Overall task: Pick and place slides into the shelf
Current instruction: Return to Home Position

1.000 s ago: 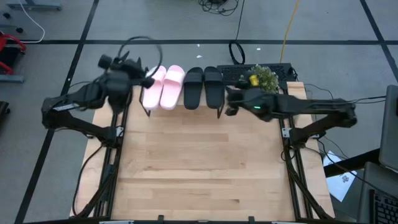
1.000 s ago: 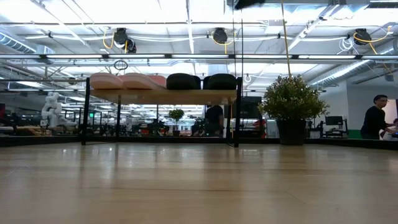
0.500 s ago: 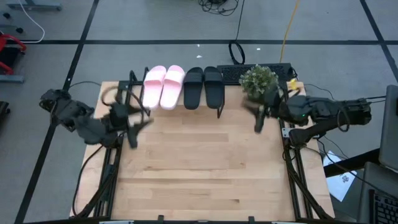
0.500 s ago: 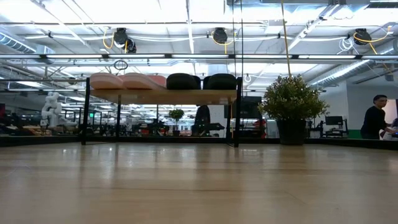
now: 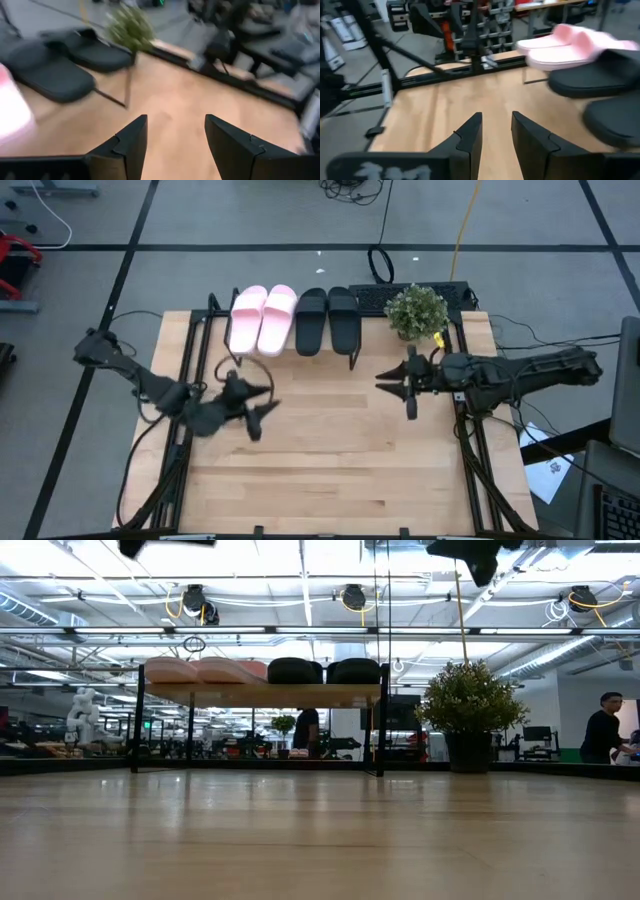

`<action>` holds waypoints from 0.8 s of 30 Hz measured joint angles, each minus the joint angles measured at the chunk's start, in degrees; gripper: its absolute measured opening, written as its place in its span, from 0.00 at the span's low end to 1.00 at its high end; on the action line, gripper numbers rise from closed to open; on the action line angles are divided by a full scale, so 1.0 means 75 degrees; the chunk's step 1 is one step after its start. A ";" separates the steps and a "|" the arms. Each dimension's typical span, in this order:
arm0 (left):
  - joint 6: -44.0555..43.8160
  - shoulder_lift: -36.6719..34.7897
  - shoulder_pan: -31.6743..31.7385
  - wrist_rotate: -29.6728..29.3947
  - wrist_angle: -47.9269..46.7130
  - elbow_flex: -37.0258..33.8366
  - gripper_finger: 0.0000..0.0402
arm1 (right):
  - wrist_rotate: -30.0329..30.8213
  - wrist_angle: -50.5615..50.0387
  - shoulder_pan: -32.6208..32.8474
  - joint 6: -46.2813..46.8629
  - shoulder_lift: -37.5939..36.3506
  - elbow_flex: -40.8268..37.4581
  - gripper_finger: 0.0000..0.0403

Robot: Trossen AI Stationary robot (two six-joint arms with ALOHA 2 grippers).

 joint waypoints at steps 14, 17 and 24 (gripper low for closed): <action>0.3322 -0.4414 0.4030 0.3467 -0.0272 -0.1589 0.49 | -0.0812 -0.2339 -0.2078 -0.0405 -0.2863 -0.0186 0.24; 0.2845 -0.5243 0.3944 0.4134 -0.0595 -0.1705 0.49 | -0.1218 -0.2006 -0.2173 -0.0263 -0.3526 -0.0483 0.24; 0.2134 -0.5042 0.2971 0.4054 0.1179 -0.3364 0.49 | -0.1569 0.0162 -0.2162 0.0456 -0.3909 -0.2700 0.24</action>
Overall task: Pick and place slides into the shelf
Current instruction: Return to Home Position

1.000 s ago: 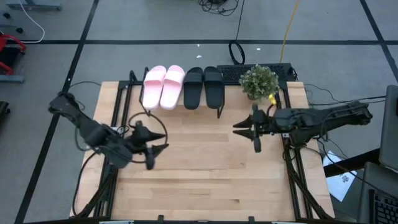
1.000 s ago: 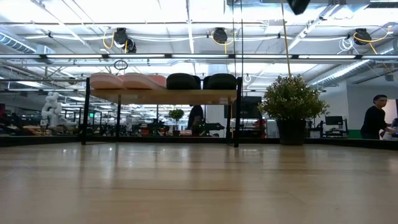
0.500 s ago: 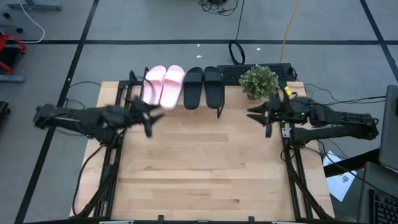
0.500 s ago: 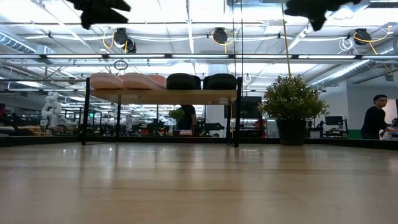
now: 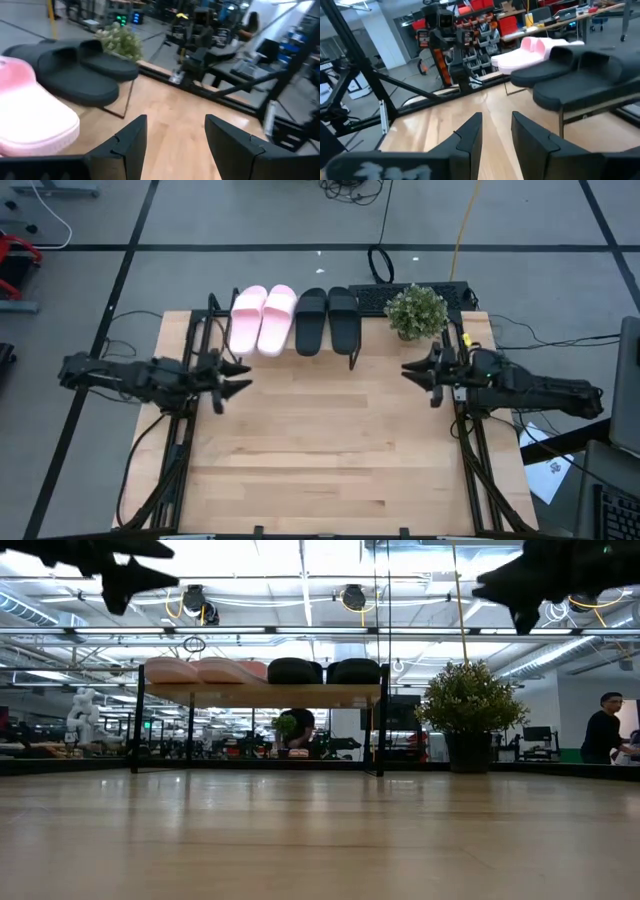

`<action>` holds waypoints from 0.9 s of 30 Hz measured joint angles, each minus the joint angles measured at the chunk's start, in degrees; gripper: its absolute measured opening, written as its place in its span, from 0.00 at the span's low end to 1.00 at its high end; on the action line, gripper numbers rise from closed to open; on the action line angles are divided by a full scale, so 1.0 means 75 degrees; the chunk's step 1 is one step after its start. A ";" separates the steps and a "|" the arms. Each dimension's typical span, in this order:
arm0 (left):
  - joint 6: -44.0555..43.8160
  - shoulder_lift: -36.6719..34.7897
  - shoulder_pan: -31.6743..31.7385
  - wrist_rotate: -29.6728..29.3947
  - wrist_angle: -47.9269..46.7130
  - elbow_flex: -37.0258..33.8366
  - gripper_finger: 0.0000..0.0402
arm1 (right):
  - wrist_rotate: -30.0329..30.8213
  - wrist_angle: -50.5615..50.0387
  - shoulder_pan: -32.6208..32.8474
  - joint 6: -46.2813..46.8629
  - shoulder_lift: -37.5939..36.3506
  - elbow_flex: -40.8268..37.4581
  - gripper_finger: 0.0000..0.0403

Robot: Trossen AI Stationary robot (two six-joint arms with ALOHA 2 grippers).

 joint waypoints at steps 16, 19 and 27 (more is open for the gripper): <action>-0.0224 0.0445 -0.0521 -0.2355 0.1779 -0.1571 0.49 | -0.0004 0.0827 -0.1554 -0.0319 -0.0242 -0.1222 0.24; -0.0024 0.0169 -0.0110 -0.2243 0.1577 -0.1574 0.49 | -0.0669 0.1045 -0.2187 -0.0419 -0.0242 -0.1222 0.24; -0.0146 -0.0447 0.0338 -0.0660 0.1251 -0.1571 0.49 | -0.3182 0.1127 -0.2914 0.0138 -0.0242 -0.1222 0.24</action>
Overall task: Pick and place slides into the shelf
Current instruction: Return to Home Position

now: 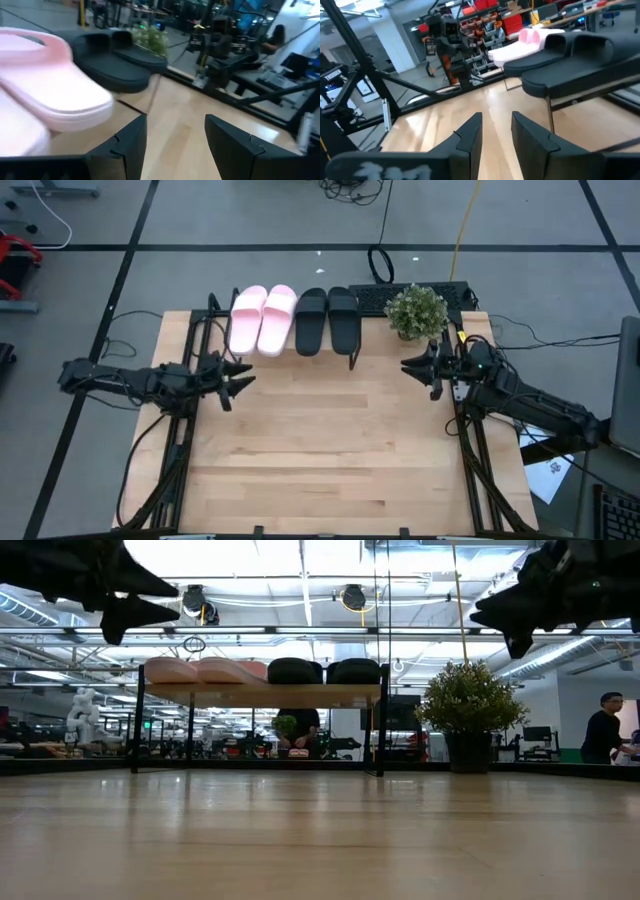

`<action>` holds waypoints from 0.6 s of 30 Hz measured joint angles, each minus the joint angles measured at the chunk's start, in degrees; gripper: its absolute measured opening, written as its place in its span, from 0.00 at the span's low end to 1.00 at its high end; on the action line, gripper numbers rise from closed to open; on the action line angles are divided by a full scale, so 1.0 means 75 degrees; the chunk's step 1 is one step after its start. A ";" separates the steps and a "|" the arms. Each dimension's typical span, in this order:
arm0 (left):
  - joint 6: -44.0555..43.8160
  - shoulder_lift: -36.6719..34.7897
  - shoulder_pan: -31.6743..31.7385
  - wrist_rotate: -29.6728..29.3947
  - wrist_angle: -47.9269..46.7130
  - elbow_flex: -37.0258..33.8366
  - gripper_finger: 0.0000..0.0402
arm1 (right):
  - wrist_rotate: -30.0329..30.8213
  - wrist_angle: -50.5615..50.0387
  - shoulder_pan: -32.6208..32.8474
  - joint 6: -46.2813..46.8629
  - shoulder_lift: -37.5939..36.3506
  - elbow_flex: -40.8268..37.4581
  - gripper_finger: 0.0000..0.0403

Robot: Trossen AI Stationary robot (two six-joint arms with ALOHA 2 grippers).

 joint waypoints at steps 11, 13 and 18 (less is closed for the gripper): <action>-0.0259 0.1660 -0.1531 -0.2448 0.1138 -0.0001 0.49 | 0.1194 0.0027 0.0870 -0.0434 -0.0006 -0.0176 0.24; -0.0078 0.1612 -0.1585 -0.2617 0.1282 -0.0002 0.49 | 0.1194 0.0475 0.0888 -0.0401 0.0000 -0.0414 0.24; 0.0169 0.1507 -0.1313 -0.2365 0.1243 0.0003 0.49 | 0.1184 0.1329 0.0789 -0.0233 0.0000 -0.1039 0.24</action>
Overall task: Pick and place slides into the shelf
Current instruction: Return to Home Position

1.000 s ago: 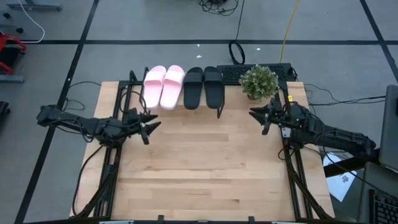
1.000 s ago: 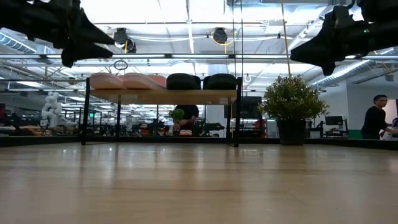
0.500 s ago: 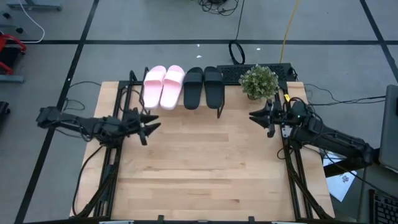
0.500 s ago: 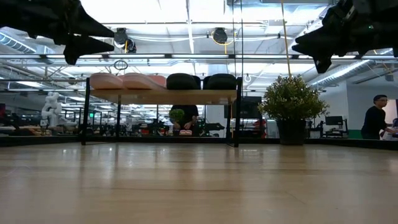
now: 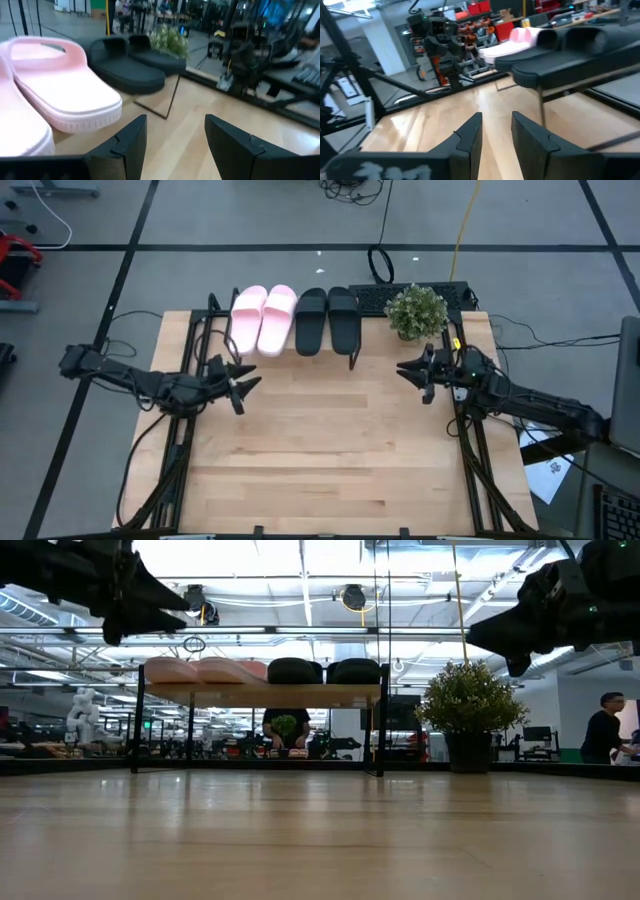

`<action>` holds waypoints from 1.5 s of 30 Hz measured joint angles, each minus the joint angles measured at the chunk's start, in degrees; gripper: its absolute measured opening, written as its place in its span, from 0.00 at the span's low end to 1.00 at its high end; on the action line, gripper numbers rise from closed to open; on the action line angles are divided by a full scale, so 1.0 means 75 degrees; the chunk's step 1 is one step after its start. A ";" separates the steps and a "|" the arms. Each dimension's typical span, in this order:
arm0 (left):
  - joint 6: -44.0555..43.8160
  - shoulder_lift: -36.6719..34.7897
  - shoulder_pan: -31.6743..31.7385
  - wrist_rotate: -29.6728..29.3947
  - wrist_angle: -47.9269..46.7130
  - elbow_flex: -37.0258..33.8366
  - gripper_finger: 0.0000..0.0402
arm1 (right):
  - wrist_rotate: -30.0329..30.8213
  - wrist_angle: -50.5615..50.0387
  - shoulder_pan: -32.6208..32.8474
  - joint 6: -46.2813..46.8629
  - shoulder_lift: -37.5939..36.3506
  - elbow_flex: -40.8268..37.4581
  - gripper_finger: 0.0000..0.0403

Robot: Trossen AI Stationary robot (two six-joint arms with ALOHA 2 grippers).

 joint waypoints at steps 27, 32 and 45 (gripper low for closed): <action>0.0838 -0.1814 0.3571 0.3692 -0.0424 -0.0937 0.49 | -0.0151 -0.0282 0.0088 0.0073 -0.0009 -0.0007 0.24; 0.0901 -0.2355 0.3434 0.3661 -0.0528 -0.1239 0.49 | 0.0419 -0.0167 0.0454 -0.0073 -0.0009 -0.0007 0.24; 0.0796 -0.2465 0.2780 0.2629 -0.0198 -0.1872 0.49 | 0.1448 0.1774 0.1282 0.0051 0.0005 -0.1035 0.24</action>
